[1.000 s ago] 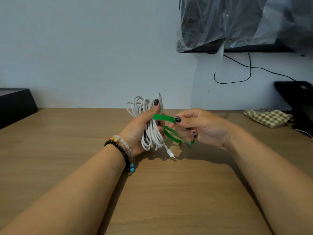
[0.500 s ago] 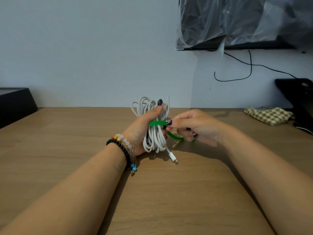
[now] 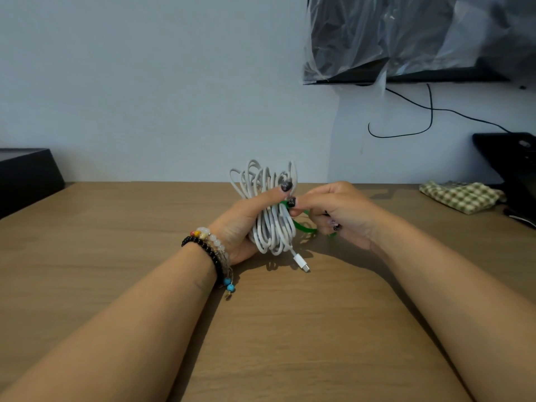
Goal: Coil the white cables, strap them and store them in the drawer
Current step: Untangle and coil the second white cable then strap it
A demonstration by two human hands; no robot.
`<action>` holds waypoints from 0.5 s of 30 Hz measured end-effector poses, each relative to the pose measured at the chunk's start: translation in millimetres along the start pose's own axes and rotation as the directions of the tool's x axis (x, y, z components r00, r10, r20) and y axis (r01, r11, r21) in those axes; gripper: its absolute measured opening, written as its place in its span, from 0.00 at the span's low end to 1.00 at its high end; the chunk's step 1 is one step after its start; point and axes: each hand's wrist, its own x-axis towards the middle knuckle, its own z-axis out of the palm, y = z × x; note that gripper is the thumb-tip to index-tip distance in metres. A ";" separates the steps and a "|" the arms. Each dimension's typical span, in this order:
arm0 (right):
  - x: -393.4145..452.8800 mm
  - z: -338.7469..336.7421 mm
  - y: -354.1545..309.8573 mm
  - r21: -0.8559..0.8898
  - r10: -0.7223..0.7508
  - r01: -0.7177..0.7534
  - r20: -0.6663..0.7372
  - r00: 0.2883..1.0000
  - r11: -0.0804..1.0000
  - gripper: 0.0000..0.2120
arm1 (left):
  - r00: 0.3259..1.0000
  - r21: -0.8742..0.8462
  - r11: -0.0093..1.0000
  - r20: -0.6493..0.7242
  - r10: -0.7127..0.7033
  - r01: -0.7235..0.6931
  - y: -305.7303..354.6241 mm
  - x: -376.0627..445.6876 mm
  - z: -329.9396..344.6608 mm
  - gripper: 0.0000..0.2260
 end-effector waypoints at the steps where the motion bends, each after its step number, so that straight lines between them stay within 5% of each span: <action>1: -0.2 0.2 -0.3 0.006 -0.001 0.001 -0.004 1.000 1.000 0.08 | 1.000 0.010 1.000 -0.010 -0.008 0.008 -0.3 0.3 -0.5 0.08; 9: 0.6 -3.9 0.1 0.117 -0.034 0.023 0.093 0.995 0.993 0.08 | 0.999 -0.107 0.994 0.045 0.007 -0.002 3.9 2.2 -3.2 0.06; 15: 1.3 -11.6 -0.9 0.112 -0.049 0.030 0.173 0.984 0.993 0.09 | 0.990 -0.314 0.949 0.134 0.037 0.007 7.9 2.1 -4.9 0.17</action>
